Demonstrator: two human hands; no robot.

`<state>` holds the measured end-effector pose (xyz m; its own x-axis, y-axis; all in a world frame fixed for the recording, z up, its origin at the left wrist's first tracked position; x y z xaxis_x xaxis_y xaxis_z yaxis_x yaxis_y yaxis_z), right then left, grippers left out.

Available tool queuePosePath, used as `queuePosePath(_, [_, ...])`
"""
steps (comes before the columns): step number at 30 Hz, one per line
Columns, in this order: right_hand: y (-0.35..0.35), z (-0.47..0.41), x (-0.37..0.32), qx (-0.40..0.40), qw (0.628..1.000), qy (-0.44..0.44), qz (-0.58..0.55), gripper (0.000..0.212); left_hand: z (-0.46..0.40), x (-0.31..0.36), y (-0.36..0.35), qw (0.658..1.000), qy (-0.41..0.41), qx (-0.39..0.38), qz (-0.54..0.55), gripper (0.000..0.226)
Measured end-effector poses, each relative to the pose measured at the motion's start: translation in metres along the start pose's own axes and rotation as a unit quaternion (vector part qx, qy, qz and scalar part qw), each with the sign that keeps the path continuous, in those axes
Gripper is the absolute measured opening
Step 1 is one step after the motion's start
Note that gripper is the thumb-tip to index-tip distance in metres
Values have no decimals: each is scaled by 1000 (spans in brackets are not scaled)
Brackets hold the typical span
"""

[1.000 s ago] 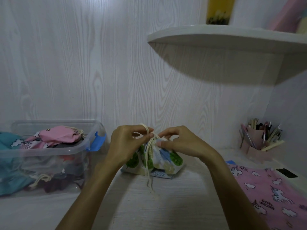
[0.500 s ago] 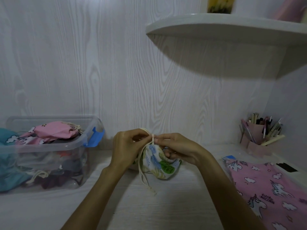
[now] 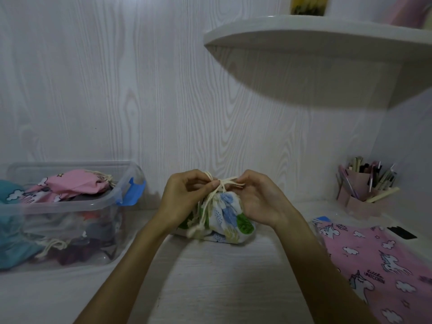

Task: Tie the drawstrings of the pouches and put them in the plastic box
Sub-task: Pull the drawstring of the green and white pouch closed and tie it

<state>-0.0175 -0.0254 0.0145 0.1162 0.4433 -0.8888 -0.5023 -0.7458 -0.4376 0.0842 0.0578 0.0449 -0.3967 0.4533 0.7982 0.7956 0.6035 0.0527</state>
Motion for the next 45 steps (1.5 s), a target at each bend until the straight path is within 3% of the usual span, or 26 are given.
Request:
queuePosePath(1, [7, -2, -7, 40, 997, 40, 52, 7, 0, 0, 2, 1000, 2, -6, 0, 4])
queuePosePath(2, [18, -1, -16, 104, 978, 93, 157, 15, -1, 0, 4, 1000, 4, -13, -1, 5])
queuePosePath(4, [29, 10, -41, 227, 873, 219, 373, 24, 0, 1, 6, 1000, 4, -23, -11, 9])
queuePosePath(6, [32, 22, -59, 284, 811, 314, 404, 25, 0, 1, 6, 999, 5, -33, -22, 13])
queuePosePath(7, [31, 26, -64, 284, 816, 331, 380, 25, 0, 1, 5, 999, 6, -38, -27, 13])
queuePosePath(9, [31, 25, -64, 255, 862, 306, 315, 23, 0, 1, 4, 998, 9, -45, -36, 9])
queuePosePath(10, [34, 27, -66, 272, 853, 302, 327, 19, 0, 2, 4, 998, 11, -46, -38, 6])
queuePosePath(13, [53, 50, -82, 425, 693, 305, 495, 4, -1, 3, 10, 999, 10, -28, -37, 1])
queuePosePath(14, [59, 52, -82, 434, 671, 268, 538, 13, -2, 4, 13, 999, 10, -24, -32, 1])
queuePosePath(17, [74, 43, -69, 358, 670, 88, 644, 60, -2, 3, 13, 999, 18, -33, -27, 3])
queuePosePath(18, [67, 42, -72, 332, 678, 98, 649, 62, -2, 2, 11, 999, 24, -39, -29, 3])
queuePosePath(20, [36, 41, -80, 251, 738, 207, 591, 46, -1, 0, 5, 998, 32, -53, -35, 4])
queuePosePath(22, [8, 36, -67, 144, 796, 198, 554, 34, 0, -2, 1, 997, 32, -57, -39, 5])
queuePosePath(24, [-9, 27, -41, 55, 791, 118, 598, 34, 1, -1, 0, 997, 28, -56, -42, 8])
queuePosePath(26, [-15, 20, -25, 16, 778, 95, 621, 31, 0, 1, 2, 997, 18, -52, -49, 12])
queuePosePath(29, [-19, 20, -28, 26, 799, 134, 586, 22, 1, 5, 8, 999, 13, -28, -40, 6])
queuePosePath(33, [-19, 27, -50, 98, 810, 232, 529, 14, 1, 8, 13, 999, 13, -14, -37, 7])
queuePosePath(35, [-23, 31, -57, 120, 785, 309, 524, 11, 0, 8, 17, 998, 11, 23, -58, 5])
queuePosePath(38, [-22, 36, -63, 170, 704, 407, 557, 15, 0, -2, 38, 983, 61, 162, -68, 5])
queuePosePath(40, [-18, 33, -62, 177, 691, 422, 559, 21, 0, -15, 45, 972, 128, 199, -14, 3])
queuePosePath(42, [-12, 22, -53, 162, 731, 386, 539, 26, 1, -26, 48, 965, 155, 210, 2, 6])
queuePosePath(45, [4, -3, -13, 118, 822, 222, 511, 34, 8, -50, 47, 957, 196, 215, 9, 9])
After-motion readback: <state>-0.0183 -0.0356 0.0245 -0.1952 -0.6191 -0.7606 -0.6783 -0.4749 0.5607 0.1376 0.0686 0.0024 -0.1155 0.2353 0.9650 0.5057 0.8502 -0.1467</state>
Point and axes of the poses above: each hand's wrist, its own z-axis away from the middle knuckle, its own y-axis out of the back of the hand, x = y × z, the point moved 8 cm from there along -z, towards the middle knuckle, and after that the axes turned 4 degrees about x, right-handed, at the moved point
